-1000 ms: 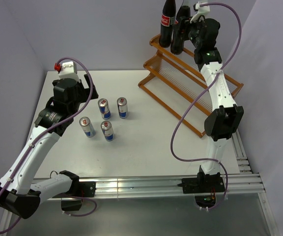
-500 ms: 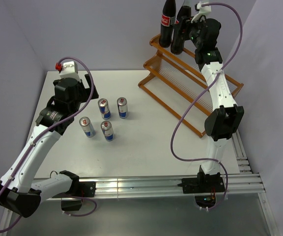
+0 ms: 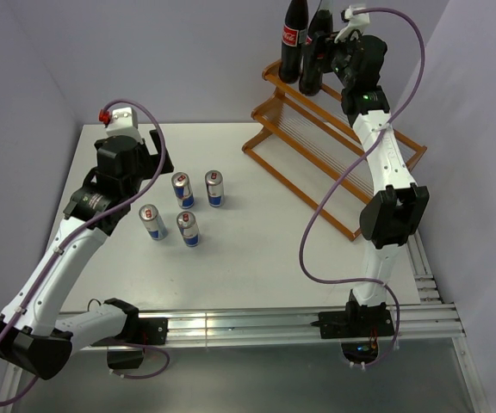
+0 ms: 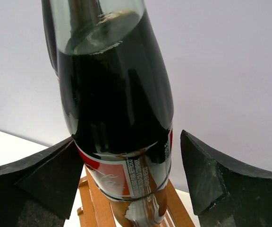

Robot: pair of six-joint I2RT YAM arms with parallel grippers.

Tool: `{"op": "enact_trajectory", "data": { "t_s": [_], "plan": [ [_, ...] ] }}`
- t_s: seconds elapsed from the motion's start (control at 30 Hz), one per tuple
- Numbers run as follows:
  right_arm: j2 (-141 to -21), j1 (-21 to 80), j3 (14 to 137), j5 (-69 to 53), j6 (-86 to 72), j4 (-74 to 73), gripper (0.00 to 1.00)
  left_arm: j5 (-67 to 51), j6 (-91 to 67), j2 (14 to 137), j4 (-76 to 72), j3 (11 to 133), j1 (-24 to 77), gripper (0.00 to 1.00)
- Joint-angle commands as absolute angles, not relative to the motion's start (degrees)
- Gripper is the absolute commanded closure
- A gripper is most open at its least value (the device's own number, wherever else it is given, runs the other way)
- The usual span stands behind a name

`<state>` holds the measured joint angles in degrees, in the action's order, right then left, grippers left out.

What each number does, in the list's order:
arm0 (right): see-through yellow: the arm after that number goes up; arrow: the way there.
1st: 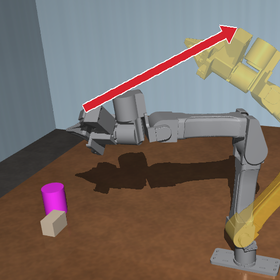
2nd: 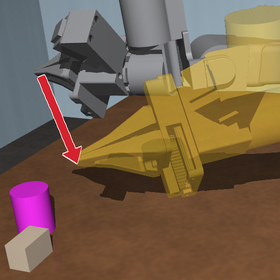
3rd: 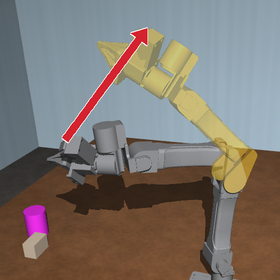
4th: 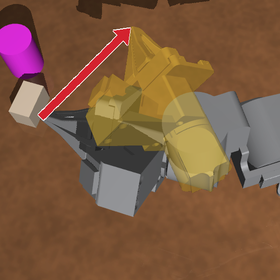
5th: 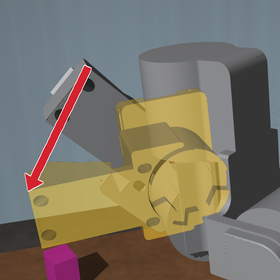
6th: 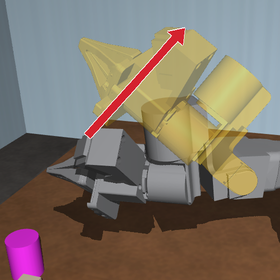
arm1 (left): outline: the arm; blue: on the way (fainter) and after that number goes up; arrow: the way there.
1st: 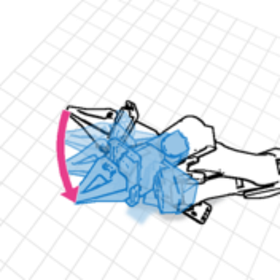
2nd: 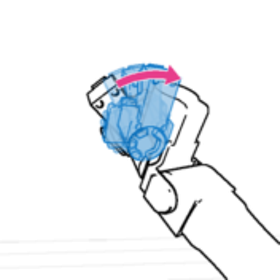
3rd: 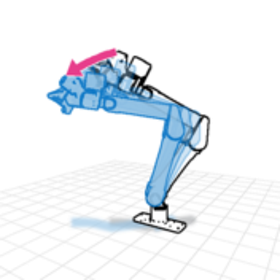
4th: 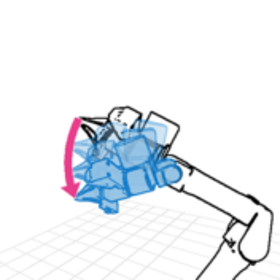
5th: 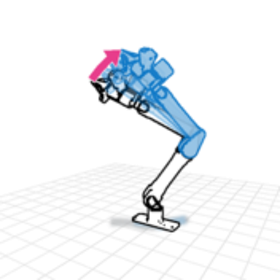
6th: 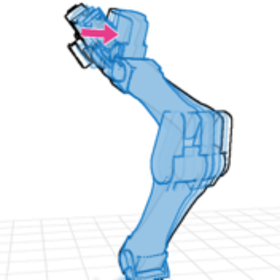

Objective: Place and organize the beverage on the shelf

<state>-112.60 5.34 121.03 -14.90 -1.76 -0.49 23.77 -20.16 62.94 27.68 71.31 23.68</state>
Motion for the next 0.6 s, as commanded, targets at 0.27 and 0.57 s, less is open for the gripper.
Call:
{"op": "enact_trajectory", "data": {
  "t_s": [0.27,0.57],
  "plan": [
    [-106.44,5.01,118.48,-14.76,-0.88,2.02,0.00,22.59,-18.90,63.11,26.72,72.77,23.47,0.01],
    [-99.76,5.01,109.79,-14.94,-0.62,3.95,0.00,23.29,-19.34,63.89,26.98,72.95,23.47,0.01]
  ]
}}
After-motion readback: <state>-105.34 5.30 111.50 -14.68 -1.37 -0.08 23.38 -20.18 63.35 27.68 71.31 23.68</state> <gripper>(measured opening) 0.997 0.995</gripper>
